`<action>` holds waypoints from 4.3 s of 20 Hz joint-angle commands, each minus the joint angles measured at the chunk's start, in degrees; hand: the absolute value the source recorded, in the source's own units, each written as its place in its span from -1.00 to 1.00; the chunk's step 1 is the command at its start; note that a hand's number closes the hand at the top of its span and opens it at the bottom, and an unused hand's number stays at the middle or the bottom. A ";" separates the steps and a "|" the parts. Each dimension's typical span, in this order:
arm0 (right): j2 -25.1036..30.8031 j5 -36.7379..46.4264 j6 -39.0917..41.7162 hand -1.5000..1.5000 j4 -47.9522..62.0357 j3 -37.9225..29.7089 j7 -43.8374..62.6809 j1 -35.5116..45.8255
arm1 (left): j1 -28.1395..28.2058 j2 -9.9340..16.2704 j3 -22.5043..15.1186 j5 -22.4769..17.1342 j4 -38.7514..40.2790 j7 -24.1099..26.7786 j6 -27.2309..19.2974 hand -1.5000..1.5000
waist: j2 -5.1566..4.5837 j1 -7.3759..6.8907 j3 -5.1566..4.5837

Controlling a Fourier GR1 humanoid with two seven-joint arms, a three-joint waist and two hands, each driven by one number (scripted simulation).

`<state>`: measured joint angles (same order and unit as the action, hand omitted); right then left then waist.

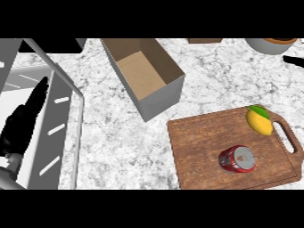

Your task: Pick the lemon from the cutting board and place it in the cardboard box

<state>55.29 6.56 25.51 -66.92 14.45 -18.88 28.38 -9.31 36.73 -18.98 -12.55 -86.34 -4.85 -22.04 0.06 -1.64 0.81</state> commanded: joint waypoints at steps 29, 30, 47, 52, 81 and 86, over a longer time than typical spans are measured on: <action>-11.24 17.97 2.17 -1.00 -4.10 5.57 14.87 -2.05 | 6.76 -4.29 -1.40 -1.00 3.11 7.61 -1.65 0.00 | -0.11 1.21 -0.84; -12.41 18.26 1.81 -1.00 -4.61 5.66 15.85 -2.84 | 6.31 -1.61 -0.73 -1.98 -1.51 2.34 -1.52 0.00 | 0.03 1.07 -0.80; -18.40 26.13 -2.98 -1.00 2.79 5.19 11.06 -4.10 | 3.00 -4.38 -1.28 -2.09 3.18 3.46 -1.34 0.00 | -0.24 1.34 -0.81; -17.97 27.46 -2.37 -1.00 2.33 4.71 10.37 -4.29 | 6.49 -4.16 -2.78 -1.09 -0.22 3.78 -3.47 0.00 | -0.06 0.98 -0.80; -31.06 45.70 -18.17 1.00 -13.42 0.58 49.59 -2.98 | 6.46 0.38 -1.09 -5.67 0.52 3.68 -2.47 0.00 | 0.45 1.97 -0.91; -32.54 41.01 -16.70 1.00 -23.06 -1.68 47.97 -2.43 | 6.90 -1.28 -4.51 -3.74 -1.63 2.31 -5.31 0.00 | 0.40 1.63 -0.82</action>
<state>23.63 50.20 7.24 -83.97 14.53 28.59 23.95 -6.95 38.54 -21.84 -16.36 -85.97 -2.41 -26.08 0.69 0.82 1.15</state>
